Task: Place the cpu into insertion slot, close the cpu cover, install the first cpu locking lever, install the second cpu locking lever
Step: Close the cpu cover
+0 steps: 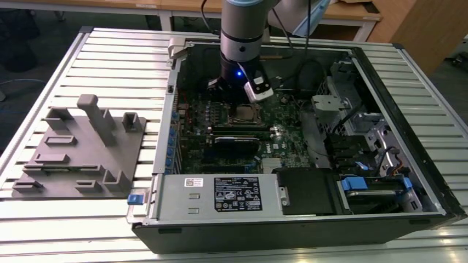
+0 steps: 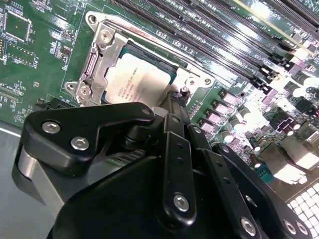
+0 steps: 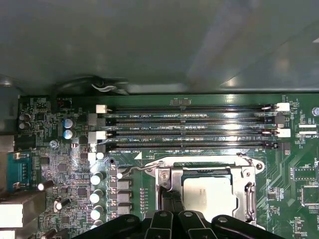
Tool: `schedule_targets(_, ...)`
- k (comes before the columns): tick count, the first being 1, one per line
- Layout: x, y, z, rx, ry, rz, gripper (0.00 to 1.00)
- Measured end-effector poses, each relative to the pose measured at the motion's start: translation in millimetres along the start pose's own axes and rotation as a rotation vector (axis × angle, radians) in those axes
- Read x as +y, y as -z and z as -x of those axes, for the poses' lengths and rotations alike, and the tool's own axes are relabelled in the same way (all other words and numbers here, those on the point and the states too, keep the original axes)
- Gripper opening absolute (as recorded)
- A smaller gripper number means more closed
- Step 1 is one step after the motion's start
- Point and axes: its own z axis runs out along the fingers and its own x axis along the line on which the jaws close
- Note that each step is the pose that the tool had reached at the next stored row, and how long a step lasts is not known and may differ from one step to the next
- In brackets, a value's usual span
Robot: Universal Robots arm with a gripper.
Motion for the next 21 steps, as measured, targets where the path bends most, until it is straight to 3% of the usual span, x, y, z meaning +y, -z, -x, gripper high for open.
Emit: schedule_targets(21, -0.1, -3.3, -0.5, -0.002, 0.0, -0.0002, 0.11)
